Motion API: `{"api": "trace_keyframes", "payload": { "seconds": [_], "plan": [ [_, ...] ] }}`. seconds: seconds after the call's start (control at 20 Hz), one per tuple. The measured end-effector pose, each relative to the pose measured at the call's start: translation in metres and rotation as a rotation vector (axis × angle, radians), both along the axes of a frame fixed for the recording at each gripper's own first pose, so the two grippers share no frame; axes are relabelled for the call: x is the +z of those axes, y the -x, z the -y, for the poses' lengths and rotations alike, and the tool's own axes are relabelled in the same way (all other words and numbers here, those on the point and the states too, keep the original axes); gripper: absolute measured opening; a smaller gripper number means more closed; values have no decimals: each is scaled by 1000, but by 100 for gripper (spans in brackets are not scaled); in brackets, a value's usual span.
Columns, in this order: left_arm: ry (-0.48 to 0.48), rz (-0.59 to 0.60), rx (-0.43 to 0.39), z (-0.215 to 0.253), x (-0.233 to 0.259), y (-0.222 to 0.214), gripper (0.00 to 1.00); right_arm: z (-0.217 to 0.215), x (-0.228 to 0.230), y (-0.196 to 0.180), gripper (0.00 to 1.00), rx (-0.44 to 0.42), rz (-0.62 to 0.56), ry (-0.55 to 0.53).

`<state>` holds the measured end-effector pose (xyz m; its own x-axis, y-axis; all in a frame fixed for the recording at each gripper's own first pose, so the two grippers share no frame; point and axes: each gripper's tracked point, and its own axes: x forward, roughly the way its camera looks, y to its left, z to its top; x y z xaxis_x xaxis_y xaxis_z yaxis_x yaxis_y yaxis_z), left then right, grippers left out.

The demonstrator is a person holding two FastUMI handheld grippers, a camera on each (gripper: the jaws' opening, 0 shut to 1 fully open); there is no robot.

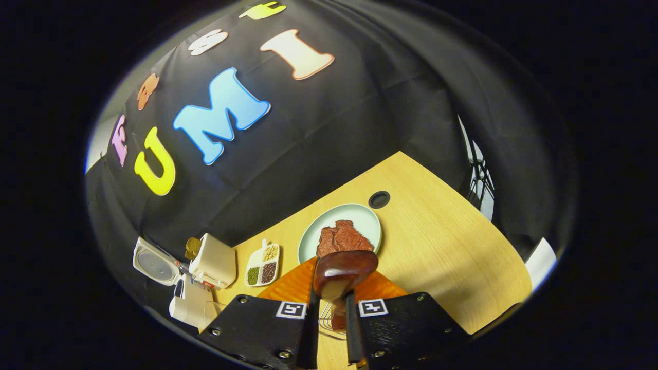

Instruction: Close the left gripper, press the button to open the rice cooker; take a wooden spoon from the chopstick holder with the right hand, scoop a spoonful of rice and pour it into the rice cooker, then put the wooden spoon back into the chopstick holder.

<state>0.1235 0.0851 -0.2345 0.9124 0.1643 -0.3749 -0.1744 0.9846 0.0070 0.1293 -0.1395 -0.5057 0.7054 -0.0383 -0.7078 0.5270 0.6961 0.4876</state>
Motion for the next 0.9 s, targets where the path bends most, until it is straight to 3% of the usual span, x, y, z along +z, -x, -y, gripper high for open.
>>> {"api": "trace_keyframes", "payload": {
  "seconds": [0.25, 0.45, 0.7, 0.9],
  "plan": [
    [92, 64, -7, -28, 5, -2, 94, -15, 76, -13, 23, 94, 54, 107],
    [127, 111, -31, -76, 19, -2, 94, -88, 146, -26, 22, 188, 134, 45],
    [146, 159, -126, -119, 31, 4, 93, -186, 159, -46, 23, 232, 146, 44],
    [148, 166, -150, -143, 35, 6, 93, -244, 144, -47, 22, 302, 110, 58]
  ]
}}
